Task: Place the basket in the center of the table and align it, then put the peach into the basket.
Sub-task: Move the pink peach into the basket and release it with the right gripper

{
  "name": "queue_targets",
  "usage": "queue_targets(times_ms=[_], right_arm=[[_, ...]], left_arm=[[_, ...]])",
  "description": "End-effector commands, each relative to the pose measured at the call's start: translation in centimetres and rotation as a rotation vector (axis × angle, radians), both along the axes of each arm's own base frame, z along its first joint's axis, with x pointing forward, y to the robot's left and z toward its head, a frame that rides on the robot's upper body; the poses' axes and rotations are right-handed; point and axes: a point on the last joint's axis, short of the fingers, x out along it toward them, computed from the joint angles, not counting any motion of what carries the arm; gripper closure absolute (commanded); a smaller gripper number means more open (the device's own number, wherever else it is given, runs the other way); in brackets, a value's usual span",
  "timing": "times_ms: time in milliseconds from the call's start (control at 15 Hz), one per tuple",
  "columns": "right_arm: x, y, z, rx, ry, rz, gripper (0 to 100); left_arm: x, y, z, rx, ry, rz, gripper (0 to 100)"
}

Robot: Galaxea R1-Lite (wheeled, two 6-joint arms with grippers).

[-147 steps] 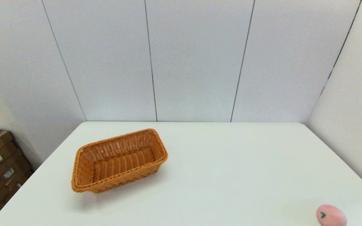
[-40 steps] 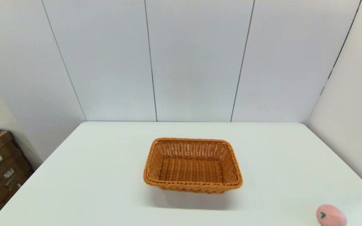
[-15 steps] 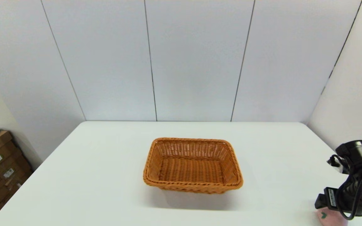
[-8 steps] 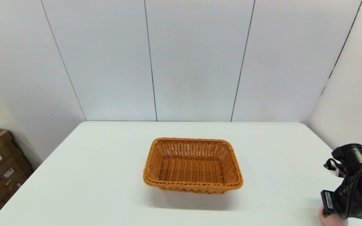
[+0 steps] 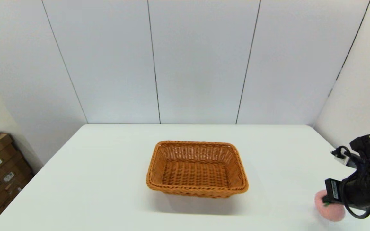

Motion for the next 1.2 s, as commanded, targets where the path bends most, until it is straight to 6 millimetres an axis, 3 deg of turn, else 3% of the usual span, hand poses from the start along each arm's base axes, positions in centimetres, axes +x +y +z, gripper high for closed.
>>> queue_targets(times_ms=[67,200,467,733,1000,1200], right_arm=[[0.6,2.3,4.3,0.012,-0.198,0.108,100],[1.8,3.4,5.5,0.022,-0.272,0.14,100],[5.3,8.5,6.4,0.08,-0.311,0.256,100],[9.8,14.1,4.9,0.071,-0.295,0.352,100],[11.6,18.6,2.8,0.072,-0.273,0.437,100],[11.4,21.7,2.4,0.086,-0.271,0.507,100]], left_arm=[[0.0,0.0,0.0,0.0,0.0,0.0,0],[0.0,0.0,0.0,0.0,0.0,0.0,0],[0.0,0.0,0.0,0.0,0.0,0.0,0],[0.0,0.0,0.0,-0.003,0.0,0.002,0],[0.0,0.0,0.0,-0.004,0.0,0.002,0],[0.0,0.0,0.0,-0.006,0.0,0.004,0]])
